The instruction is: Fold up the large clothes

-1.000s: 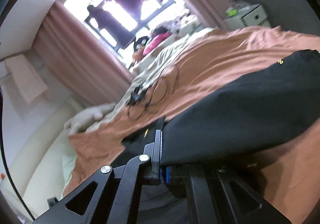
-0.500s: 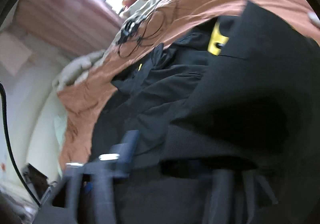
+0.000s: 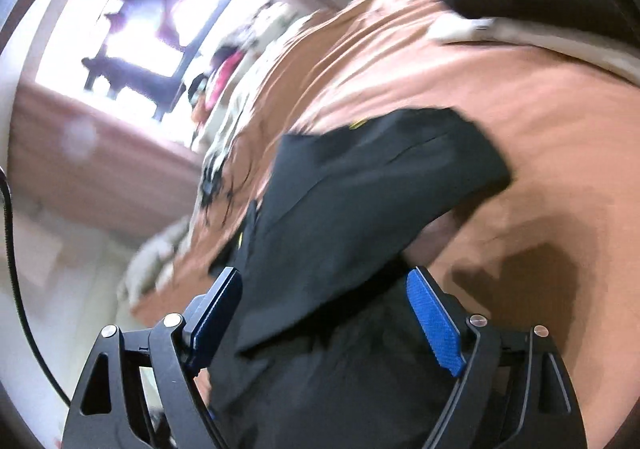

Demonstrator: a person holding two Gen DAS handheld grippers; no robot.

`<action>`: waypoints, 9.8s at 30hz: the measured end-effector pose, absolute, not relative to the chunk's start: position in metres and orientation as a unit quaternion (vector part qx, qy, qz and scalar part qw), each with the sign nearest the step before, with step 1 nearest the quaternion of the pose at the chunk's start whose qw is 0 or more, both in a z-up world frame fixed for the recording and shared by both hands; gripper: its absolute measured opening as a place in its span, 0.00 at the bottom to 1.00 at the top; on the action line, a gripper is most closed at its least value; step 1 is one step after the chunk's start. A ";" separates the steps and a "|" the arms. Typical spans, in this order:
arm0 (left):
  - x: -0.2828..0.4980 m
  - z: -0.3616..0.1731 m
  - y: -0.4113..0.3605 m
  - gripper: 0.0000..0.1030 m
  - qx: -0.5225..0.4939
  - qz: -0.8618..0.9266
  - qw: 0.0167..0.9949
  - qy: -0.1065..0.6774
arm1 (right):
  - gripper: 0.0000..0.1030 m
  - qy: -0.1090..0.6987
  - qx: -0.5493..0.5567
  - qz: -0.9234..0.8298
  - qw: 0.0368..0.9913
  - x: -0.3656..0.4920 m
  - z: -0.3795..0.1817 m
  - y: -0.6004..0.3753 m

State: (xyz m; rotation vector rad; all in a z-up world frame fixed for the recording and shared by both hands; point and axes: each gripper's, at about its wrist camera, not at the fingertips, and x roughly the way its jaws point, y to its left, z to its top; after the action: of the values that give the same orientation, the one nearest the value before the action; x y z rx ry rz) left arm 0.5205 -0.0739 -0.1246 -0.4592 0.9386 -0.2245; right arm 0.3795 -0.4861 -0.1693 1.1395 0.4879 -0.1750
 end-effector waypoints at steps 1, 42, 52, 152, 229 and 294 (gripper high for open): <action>0.521 -0.125 -0.075 0.88 -0.214 -0.107 0.861 0.448 | 0.83 0.228 0.545 -0.082 0.802 0.379 -0.175 -0.492; 0.502 -0.112 0.082 0.88 -0.366 -0.012 0.848 0.383 | 0.09 0.165 0.119 0.059 0.977 0.557 0.075 -0.257; 0.490 -0.128 0.126 0.88 -0.415 0.065 0.829 0.370 | 0.09 0.212 0.085 0.135 0.964 0.599 0.029 -0.169; 0.601 -0.127 0.029 0.30 -0.200 0.032 0.843 0.499 | 0.24 0.369 0.553 -0.053 0.745 0.496 -0.233 -0.466; 0.184 -0.032 0.102 1.00 -0.222 -0.065 0.909 0.347 | 1.00 0.290 0.374 0.003 0.881 0.105 -0.131 -0.459; 0.230 -0.183 0.203 0.56 -0.372 -0.036 0.821 0.433 | 0.70 0.344 0.454 0.159 0.806 0.132 -0.240 -0.456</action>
State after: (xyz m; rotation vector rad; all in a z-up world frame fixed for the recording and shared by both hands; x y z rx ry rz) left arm 0.2305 0.2032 -0.1834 -0.7919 0.9208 -0.0759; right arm 0.1324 -0.4558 -0.2402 0.9722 0.7356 0.3395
